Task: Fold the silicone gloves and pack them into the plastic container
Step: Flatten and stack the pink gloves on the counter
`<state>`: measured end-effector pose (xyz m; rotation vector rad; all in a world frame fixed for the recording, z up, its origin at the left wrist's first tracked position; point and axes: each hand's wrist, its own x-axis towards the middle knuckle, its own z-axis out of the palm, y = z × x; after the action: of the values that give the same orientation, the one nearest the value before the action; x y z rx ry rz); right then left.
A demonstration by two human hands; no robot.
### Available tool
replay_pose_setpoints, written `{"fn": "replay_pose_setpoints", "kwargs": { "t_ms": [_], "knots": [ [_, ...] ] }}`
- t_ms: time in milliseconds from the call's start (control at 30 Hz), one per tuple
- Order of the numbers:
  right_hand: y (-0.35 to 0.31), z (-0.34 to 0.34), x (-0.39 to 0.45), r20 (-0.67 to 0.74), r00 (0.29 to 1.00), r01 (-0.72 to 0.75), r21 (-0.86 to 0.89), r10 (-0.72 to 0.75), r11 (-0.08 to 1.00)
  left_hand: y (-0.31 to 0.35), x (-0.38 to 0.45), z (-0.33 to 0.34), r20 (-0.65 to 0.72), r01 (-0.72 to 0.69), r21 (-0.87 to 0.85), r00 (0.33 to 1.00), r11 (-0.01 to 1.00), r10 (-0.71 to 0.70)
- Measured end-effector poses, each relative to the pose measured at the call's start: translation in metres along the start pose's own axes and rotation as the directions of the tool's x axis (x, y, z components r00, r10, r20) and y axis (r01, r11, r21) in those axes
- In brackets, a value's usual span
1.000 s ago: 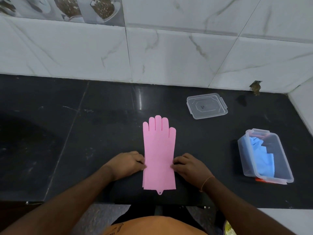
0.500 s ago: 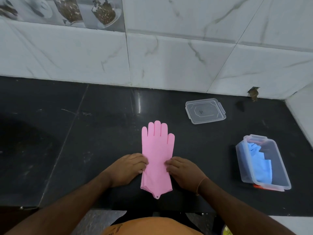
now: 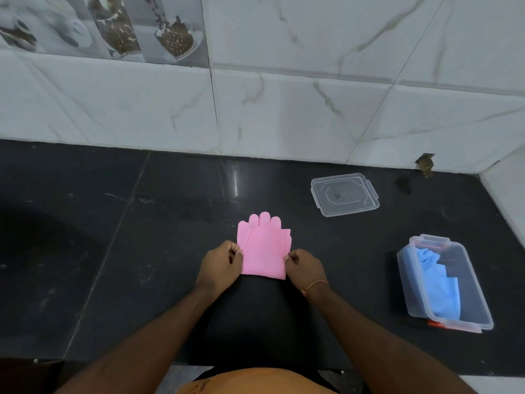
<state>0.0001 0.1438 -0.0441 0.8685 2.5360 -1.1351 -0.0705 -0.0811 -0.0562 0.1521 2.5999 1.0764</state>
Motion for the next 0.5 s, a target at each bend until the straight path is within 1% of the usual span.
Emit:
{"fn": "replay_pose_setpoints", "kwargs": {
  "t_ms": [67, 167, 233, 267, 333, 367, 433, 500],
  "knots": [
    [0.000, 0.002, -0.002, -0.034, 0.999, -0.032, 0.013, 0.032, 0.999, 0.000, -0.001, -0.005, -0.020, 0.014, -0.009, 1.000, 1.000, -0.014],
    [-0.002, 0.000, -0.007, -0.096, 0.994, -0.047, 0.074, 0.054, 0.996, 0.009, -0.006, -0.004, -0.055, -0.021, 0.031, 0.998, 0.999, 0.023],
    [-0.005, 0.000, -0.007, -0.156, 0.987, -0.028, 0.109, 0.045, 0.994, 0.013, -0.005, -0.004, -0.027, -0.049, 0.048, 0.998, 0.998, 0.050],
    [-0.007, 0.001, -0.006, -0.168, 0.984, -0.040, 0.145, 0.065, 0.989, 0.015, -0.004, -0.004, -0.006, -0.053, 0.043, 0.999, 0.998, 0.053],
    [-0.015, 0.004, -0.005, -0.123, 0.980, -0.120, 0.260, 0.156, 0.958, 0.023, 0.002, -0.002, 0.016, -0.018, 0.015, 1.000, 1.000, 0.018],
    [-0.020, 0.006, -0.005, -0.085, 0.977, -0.160, 0.315, 0.196, 0.935, 0.026, 0.006, 0.000, 0.018, 0.029, -0.004, 0.999, 1.000, -0.029],
    [-0.028, 0.008, -0.006, -0.023, 0.974, -0.198, 0.405, 0.227, 0.893, 0.030, 0.013, 0.002, 0.034, 0.119, -0.030, 0.992, 0.992, -0.118],
    [-0.031, 0.008, -0.005, 0.056, 0.970, -0.233, 0.506, 0.238, 0.830, 0.030, 0.020, 0.002, 0.069, 0.138, -0.022, 0.988, 0.990, -0.136]
  ]
}}
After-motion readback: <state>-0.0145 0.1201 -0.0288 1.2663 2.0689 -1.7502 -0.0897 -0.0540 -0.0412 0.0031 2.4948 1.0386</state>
